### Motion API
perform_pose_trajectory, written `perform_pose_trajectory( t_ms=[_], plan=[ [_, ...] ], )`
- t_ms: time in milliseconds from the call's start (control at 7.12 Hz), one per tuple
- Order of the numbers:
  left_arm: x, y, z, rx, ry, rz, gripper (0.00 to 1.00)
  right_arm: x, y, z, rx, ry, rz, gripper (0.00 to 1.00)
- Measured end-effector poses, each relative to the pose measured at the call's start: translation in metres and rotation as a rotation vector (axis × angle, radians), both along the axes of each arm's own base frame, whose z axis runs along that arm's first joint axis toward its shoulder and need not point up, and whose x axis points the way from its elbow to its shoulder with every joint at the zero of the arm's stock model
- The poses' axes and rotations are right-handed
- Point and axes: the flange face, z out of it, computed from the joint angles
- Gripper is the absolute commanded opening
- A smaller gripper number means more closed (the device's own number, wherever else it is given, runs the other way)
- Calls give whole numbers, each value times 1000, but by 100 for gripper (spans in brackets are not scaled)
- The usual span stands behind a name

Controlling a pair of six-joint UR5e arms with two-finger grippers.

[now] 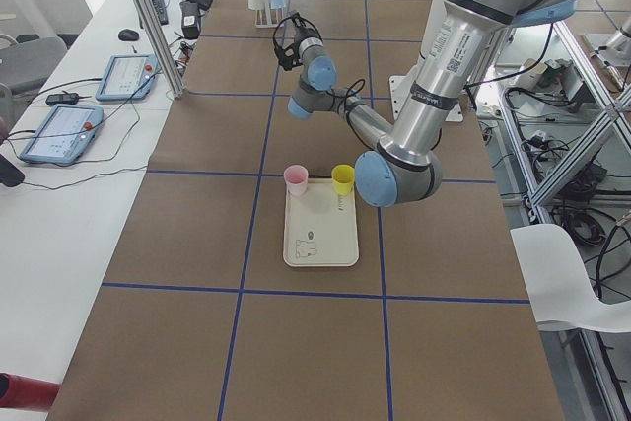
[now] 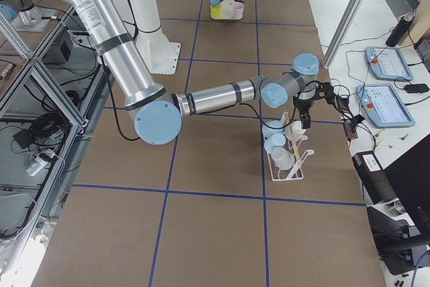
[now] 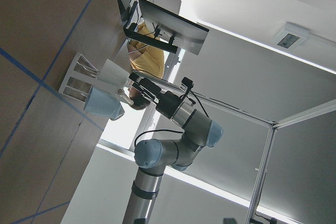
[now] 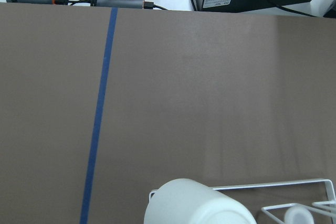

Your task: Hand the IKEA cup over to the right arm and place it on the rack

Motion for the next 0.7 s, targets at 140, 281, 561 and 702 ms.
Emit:
perform_pose_trajectory(
  t_ms=[140, 281, 561, 702],
  plan=[
    [-29, 2, 39, 61, -106, -47, 57, 2, 2, -17, 19, -22, -1, 100],
    [-67, 1, 77, 118, -231, -97, 56, 5, 8, -33, 24, -52, 5, 100],
    [-134, 16, 157, 194, -507, -188, 51, 12, 31, -50, 21, -96, 34, 100],
    [-156, 26, 184, 208, -675, -216, 51, 15, 39, -54, 22, -106, 42, 100]
  ],
)
